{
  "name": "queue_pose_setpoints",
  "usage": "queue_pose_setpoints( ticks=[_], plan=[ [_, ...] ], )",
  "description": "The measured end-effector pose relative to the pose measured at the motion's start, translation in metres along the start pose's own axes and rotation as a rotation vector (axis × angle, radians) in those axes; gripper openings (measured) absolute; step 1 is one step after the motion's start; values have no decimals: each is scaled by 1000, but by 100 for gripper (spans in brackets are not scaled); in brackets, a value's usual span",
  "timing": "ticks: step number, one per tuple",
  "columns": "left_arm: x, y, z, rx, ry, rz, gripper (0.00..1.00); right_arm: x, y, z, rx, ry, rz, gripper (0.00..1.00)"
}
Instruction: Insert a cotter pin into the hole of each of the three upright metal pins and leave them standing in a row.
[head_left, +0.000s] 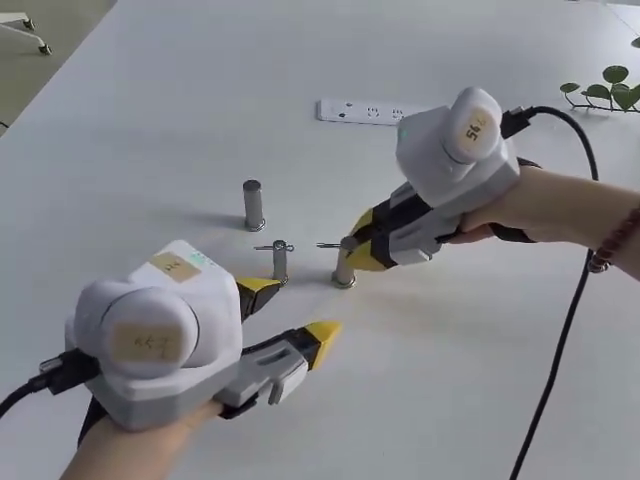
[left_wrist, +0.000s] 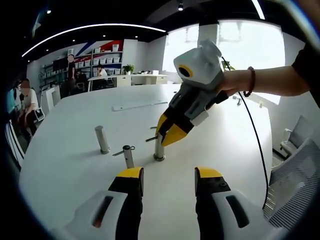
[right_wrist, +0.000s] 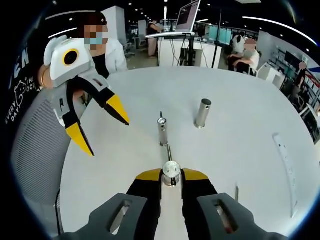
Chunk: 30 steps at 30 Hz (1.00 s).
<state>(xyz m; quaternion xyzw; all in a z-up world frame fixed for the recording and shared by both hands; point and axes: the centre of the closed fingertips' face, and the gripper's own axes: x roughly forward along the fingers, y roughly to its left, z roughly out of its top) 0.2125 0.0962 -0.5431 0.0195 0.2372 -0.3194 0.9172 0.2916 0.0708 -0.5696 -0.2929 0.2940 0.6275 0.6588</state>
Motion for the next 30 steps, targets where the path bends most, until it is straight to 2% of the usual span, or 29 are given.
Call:
queue_pose_setpoints(
  ticks=[9, 15, 19, 22, 25, 30],
  plan=[
    [-2, 2, -2, 4, 7, 4, 40, -2, 5, 3, -18, 4, 5, 9],
    [-3, 4, -3, 2, 12, 11, 39, -2, 3, 3, -52, 4, 28, 9],
    [-3, 5, -3, 3, 12, 12, 39, -1, 0, 3, -43, -1, 31, 9],
    [-4, 5, -3, 9, 12, 13, 39, -4, -1, 12, -6, -64, 26, 11],
    [-5, 5, -1, 20, 9, 15, 39, -8, -6, 17, 5, -79, 0, 17],
    [-9, 7, 0, 35, 4, 22, 41, -13, -4, 32, 90, -153, -9, 17]
  ],
)
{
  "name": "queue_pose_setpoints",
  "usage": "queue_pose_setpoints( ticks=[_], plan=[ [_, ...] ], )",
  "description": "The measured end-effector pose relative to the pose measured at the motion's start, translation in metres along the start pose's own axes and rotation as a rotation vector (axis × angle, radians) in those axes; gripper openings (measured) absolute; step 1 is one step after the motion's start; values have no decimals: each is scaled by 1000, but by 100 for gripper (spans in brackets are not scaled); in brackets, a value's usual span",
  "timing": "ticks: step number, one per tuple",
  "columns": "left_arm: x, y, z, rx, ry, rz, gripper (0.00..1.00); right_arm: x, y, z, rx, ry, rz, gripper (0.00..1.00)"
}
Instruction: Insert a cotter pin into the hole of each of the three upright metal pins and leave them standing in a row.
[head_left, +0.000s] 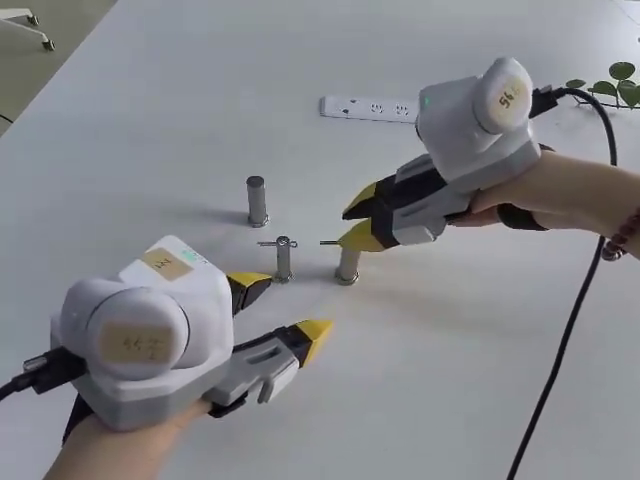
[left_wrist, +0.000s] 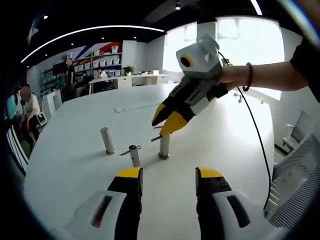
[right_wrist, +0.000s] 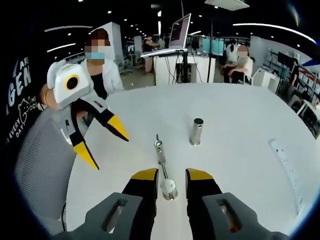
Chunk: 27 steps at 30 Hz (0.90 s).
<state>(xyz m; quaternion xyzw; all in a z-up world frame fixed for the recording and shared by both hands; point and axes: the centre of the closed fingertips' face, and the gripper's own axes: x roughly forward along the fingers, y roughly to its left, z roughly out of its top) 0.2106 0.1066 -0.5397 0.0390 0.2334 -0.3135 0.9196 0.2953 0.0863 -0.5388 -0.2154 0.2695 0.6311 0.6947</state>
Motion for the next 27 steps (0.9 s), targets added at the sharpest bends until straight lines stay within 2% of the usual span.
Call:
queue_pose_setpoints(
  ticks=[2, 5, 6, 8, 13, 17, 24, 27],
  plan=[
    [-2, 2, 0, -1, -2, 4, 41, 0, -2, 5, 19, -20, -11, 18],
    [-5, 5, -1, -7, -7, 11, 43, 2, -4, 19, 102, -84, -29, 19],
    [-6, 6, 0, -9, -8, 12, 43, 4, -10, 22, 124, -107, -39, 20],
    [-8, 7, 0, -10, -9, 16, 45, 4, -13, 26, 141, -118, -55, 21],
    [-13, 7, 2, -20, -28, 4, 48, 14, -25, 36, 141, -139, -98, 23],
    [-16, 7, 4, -20, -42, -3, 53, 23, -28, 42, 134, -143, -126, 27],
    [-18, 9, 4, -26, -37, -7, 60, 42, -33, 44, 166, -137, -152, 27],
    [-20, 9, 4, -32, -38, -15, 62, 52, -40, 44, 177, -134, -156, 28]
  ],
)
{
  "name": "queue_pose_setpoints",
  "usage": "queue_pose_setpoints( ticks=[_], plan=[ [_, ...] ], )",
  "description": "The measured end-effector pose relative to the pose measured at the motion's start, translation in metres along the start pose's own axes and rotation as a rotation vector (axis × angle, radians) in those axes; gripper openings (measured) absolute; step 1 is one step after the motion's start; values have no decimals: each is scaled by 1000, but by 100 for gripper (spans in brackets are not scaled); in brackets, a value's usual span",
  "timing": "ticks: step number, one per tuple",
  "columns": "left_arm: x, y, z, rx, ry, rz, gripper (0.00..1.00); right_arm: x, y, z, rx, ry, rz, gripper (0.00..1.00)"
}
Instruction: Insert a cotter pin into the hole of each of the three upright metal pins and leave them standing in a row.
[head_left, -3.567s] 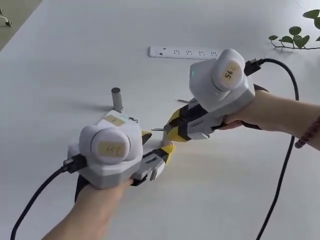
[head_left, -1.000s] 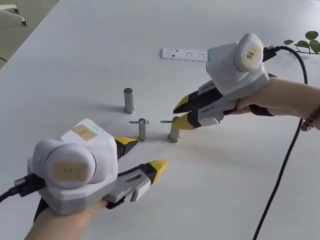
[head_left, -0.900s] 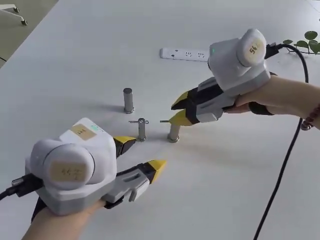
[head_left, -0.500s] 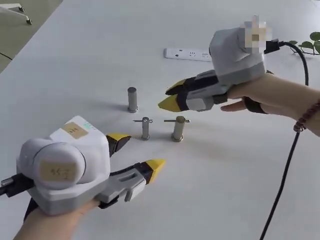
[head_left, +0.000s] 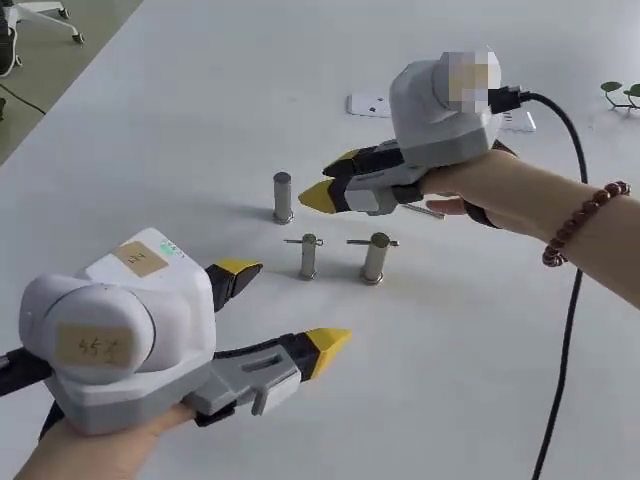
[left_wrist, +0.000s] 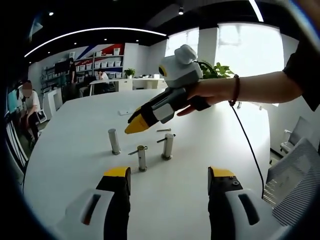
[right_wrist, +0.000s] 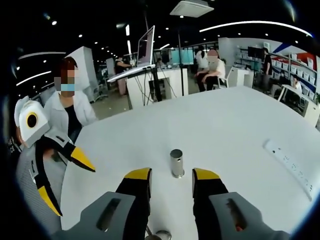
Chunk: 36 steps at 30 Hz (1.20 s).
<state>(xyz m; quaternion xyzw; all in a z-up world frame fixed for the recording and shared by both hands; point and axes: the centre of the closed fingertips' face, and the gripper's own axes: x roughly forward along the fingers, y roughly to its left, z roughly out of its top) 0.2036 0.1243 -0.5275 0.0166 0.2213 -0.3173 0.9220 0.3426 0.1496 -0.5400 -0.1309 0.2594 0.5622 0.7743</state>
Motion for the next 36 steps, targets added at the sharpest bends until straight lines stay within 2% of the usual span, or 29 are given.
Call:
queue_pose_setpoints(
  ticks=[7, 18, 26, 33, 35, 36],
  plan=[
    [-4, 3, -2, -4, 4, -2, 69, 17, -2, 1, 7, 9, -2, 30],
    [-6, 5, -1, -18, -7, -12, 79, 42, -11, 7, 9, -2, -10, 23],
    [-7, 5, -3, -21, -7, -16, 84, 49, -13, 2, -5, 18, -22, 18],
    [-10, 8, -1, -12, -3, -6, 84, 51, -14, 3, -23, 30, -26, 15],
    [-11, 8, -1, -15, -2, -8, 84, 52, -13, 3, -36, 30, -25, 9],
    [-11, 9, -2, -15, 1, -7, 84, 52, -13, 3, -38, 31, -30, 10]
  ],
)
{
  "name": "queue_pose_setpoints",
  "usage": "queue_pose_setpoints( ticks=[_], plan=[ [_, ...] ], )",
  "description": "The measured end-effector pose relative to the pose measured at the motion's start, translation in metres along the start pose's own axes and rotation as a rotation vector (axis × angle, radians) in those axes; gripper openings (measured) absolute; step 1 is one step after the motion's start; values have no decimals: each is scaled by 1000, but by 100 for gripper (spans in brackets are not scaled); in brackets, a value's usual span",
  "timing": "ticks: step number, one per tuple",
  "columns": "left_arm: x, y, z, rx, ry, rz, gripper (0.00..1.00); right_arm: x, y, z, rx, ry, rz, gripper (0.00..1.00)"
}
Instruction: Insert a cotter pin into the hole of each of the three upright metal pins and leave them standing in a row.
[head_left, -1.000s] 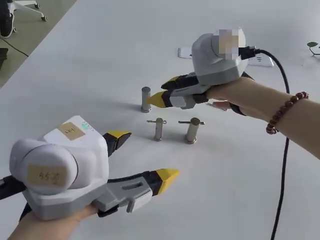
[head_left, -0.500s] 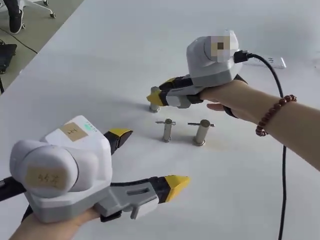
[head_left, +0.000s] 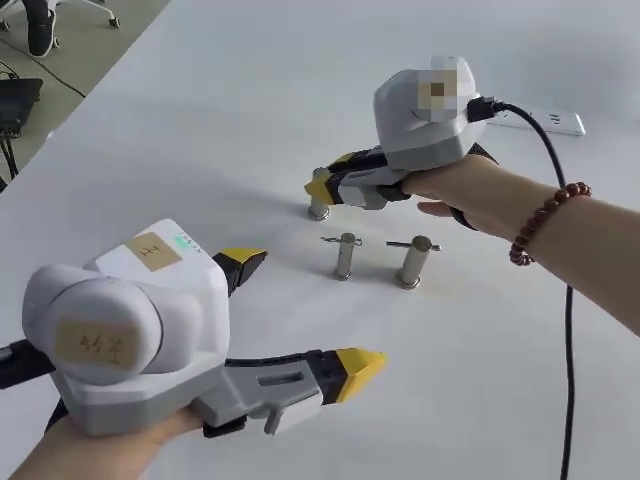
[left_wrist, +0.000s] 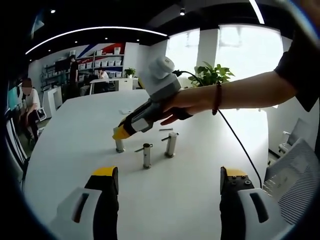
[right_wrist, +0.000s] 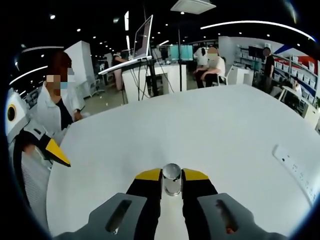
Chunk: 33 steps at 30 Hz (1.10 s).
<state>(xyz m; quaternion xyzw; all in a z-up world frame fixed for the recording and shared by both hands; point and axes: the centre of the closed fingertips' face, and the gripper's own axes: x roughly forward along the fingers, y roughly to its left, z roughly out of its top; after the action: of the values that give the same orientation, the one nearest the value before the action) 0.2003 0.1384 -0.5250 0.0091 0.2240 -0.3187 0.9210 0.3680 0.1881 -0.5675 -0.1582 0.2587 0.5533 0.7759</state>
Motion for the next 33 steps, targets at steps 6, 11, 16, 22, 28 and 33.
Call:
queue_pose_setpoints(
  ticks=[6, 11, 16, 22, 28, 33],
  plan=[
    [-2, 1, -1, 1, 13, 0, 85, 0, 0, 1, -28, 6, 1, 8],
    [-5, 1, 0, 10, 22, 4, 87, 1, -3, 2, -17, 14, -12, 8],
    [-7, 1, 1, 6, 24, 3, 89, 3, -3, 3, -31, 23, -28, 8],
    [-11, 0, 2, 10, 26, 3, 92, 5, 4, 5, -12, 35, -13, 8],
    [-15, 1, 1, 14, 31, 10, 96, 3, 20, 12, -42, 43, 14, 8],
    [-18, 2, -1, 12, 36, 19, 98, -7, 44, 15, -78, 45, 45, 8]
  ],
)
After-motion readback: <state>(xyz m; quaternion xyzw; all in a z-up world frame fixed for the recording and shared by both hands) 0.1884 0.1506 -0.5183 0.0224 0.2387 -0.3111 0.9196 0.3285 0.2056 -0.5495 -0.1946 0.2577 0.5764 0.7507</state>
